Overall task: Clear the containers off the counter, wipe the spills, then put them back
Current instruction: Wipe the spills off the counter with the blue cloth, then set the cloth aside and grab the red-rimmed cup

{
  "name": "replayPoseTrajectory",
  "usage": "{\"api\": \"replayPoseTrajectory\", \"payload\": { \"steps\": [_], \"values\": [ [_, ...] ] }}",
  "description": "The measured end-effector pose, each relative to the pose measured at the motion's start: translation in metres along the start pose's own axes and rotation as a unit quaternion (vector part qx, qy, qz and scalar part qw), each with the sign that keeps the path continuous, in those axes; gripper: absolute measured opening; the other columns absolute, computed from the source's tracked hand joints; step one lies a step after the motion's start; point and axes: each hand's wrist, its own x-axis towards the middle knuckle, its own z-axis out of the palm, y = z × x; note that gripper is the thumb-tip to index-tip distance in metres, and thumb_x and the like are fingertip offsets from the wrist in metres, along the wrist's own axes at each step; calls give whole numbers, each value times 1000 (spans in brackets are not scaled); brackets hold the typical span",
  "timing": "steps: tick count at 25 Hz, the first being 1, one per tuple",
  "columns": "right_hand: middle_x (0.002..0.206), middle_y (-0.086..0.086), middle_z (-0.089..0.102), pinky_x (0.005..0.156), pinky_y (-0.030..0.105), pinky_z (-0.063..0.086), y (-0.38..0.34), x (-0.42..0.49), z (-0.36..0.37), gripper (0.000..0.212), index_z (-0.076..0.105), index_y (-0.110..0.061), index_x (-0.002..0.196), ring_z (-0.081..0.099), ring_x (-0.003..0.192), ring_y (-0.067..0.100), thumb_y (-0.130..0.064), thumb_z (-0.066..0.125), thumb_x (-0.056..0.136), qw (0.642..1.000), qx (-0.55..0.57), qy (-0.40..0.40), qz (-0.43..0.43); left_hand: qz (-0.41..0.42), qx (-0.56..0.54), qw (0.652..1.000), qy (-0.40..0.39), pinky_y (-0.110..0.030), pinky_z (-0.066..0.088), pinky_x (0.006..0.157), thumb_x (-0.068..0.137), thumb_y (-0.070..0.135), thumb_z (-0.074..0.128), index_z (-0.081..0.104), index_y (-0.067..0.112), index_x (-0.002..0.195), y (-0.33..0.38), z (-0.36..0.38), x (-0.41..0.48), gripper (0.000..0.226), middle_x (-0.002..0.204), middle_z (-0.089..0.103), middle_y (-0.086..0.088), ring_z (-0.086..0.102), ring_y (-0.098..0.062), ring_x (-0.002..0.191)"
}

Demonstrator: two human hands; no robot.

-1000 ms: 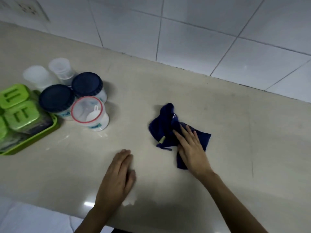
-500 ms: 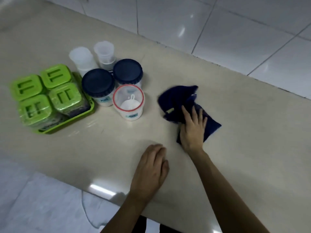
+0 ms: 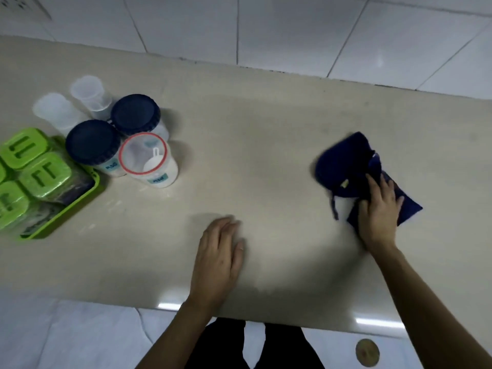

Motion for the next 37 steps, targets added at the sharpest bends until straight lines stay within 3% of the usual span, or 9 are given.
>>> {"api": "replayPoseTrajectory", "payload": {
  "steps": [2,3,8,12,15,18,24,34,37],
  "values": [
    [155,15,29,117,60,3,-22,2,9,59,35,-15,145,15,146,35,-12,37,86,997,6,21,69,-4,-1,1000,5,-40,37,107,95,25,47,53,5,128,24,17,9,40,131,51,-11,45,-26,126],
    [154,16,30,116,59,3,-34,0,13,59,35,-15,145,15,146,35,-11,39,86,998,13,15,52,-13,1,1000,12,-42,36,109,95,26,45,51,4,130,39,25,12,42,132,51,-12,44,-28,126],
    [155,11,31,119,55,6,-61,-45,28,63,34,-19,146,17,147,31,-9,45,85,980,-10,-65,-186,0,29,1000,10,-50,38,109,93,24,48,44,0,135,86,49,18,48,138,45,-16,33,-24,132],
    [156,4,29,119,50,7,-8,-57,5,61,35,-23,144,20,146,27,-12,49,86,967,-19,-67,-246,102,101,989,-43,-45,32,114,92,25,49,43,1,136,110,66,4,50,139,45,-16,37,-25,134],
    [155,2,33,119,50,8,64,-66,-19,55,41,-23,141,23,145,26,-19,39,86,977,-11,-57,-207,88,121,987,-61,-39,20,120,92,24,48,43,0,137,114,80,-3,51,141,45,-15,36,-26,135],
    [154,3,34,119,51,11,145,-74,-47,57,42,-22,141,24,145,25,-23,33,85,990,-4,-35,-137,107,129,981,-93,-44,22,118,93,24,45,45,-1,135,128,103,-10,49,143,43,-17,33,-28,138],
    [154,11,33,116,58,13,271,-87,-94,61,39,-18,142,23,144,31,-14,34,81,993,-18,43,107,124,130,977,-118,-37,11,121,95,31,37,38,1,142,142,127,-12,56,151,35,-14,25,-24,144],
    [155,17,27,116,62,9,286,-91,-95,57,35,-16,143,18,144,36,-7,40,87,987,8,67,147,122,128,976,-124,-36,10,121,96,33,40,40,3,142,144,125,-9,55,152,36,-12,28,-23,143],
    [155,22,19,115,63,9,247,-91,-97,56,40,-8,137,19,141,42,-17,35,82,983,21,107,146,143,145,973,-105,-40,16,119,93,30,48,47,3,136,129,109,-7,51,145,45,-14,39,-26,137]
  ]
}}
